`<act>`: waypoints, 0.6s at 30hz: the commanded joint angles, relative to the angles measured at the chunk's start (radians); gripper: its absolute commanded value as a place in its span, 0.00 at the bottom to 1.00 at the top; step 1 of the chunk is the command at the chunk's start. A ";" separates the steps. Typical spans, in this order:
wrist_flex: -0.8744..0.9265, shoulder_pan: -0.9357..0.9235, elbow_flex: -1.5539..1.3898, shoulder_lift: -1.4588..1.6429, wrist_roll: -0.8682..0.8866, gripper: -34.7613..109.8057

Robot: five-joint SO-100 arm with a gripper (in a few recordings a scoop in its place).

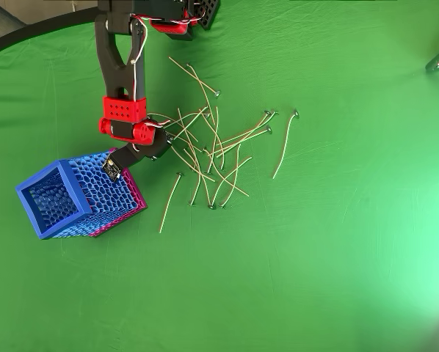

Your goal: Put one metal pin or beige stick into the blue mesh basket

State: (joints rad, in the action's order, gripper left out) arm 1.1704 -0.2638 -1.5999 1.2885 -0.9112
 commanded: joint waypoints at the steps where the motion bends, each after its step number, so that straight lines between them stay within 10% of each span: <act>1: -0.005 0.018 0.017 0.060 0.005 0.24; 18: 0.037 0.087 0.032 0.503 0.206 0.24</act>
State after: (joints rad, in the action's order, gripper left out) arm 1.2026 -0.1703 -1.6352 1.7135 -0.7317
